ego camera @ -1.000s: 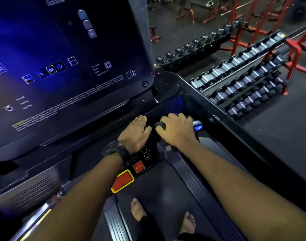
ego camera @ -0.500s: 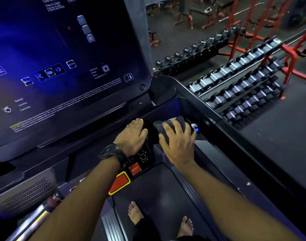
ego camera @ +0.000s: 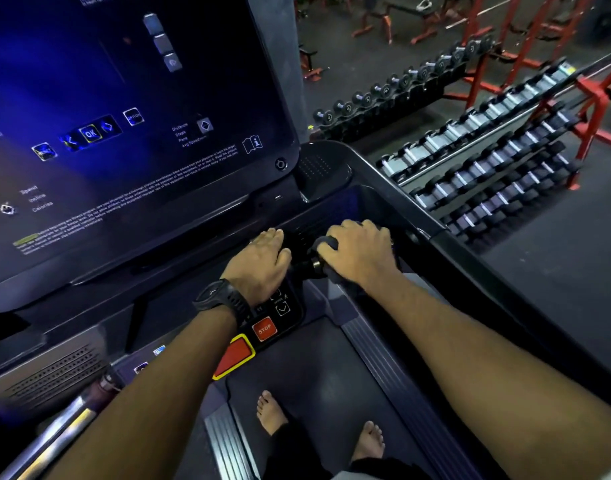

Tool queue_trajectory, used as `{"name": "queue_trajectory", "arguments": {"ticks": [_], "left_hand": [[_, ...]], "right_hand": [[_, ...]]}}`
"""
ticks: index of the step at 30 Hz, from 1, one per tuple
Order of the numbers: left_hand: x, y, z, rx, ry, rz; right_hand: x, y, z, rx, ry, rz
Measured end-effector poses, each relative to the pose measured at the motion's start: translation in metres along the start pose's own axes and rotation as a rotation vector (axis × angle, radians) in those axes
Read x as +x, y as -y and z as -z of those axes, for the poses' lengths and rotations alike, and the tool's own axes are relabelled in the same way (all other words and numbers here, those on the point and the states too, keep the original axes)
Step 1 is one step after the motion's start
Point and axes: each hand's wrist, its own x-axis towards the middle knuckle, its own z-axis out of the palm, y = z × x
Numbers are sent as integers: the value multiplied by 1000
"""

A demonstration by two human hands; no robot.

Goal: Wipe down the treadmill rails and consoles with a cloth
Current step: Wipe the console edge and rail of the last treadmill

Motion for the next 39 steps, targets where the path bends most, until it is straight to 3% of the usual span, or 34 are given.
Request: {"name": "queue_trajectory", "arguments": {"ticks": [1,6,10,15,20,25,27,30,35,39], "left_hand": [[0,0,0,0,0,0],[-1,0,-2,3,0,0],[0,0,-1,19,-19,-2],[-2,-3,-2,18,-28,5],[-1,-1,-1,28,-28,3],[-3,-3,-3,18,-29,0],[-1,-1,-3,20,-38,3],[-2,1,-2,26,-30,4],[-2,0,-3,25,-26,-1],[0,1,-2,35,-25,5]], "right_hand": [[-1,-1,-1,12,12,-19],[-54,-6,-32,32,-274,-36],[-5,-23,-6,0,-107,34],[-38,-19,-26,21,-267,-72],[-1,-33,-2,-1,-58,-10],[-41,-33,-25,32,-260,-89],[-23,-41,-13,17,-189,-34],[9,-48,4,5,50,-36],[-26,-47,-15,-15,-197,-62],[6,-53,4,-54,37,-43]]}}
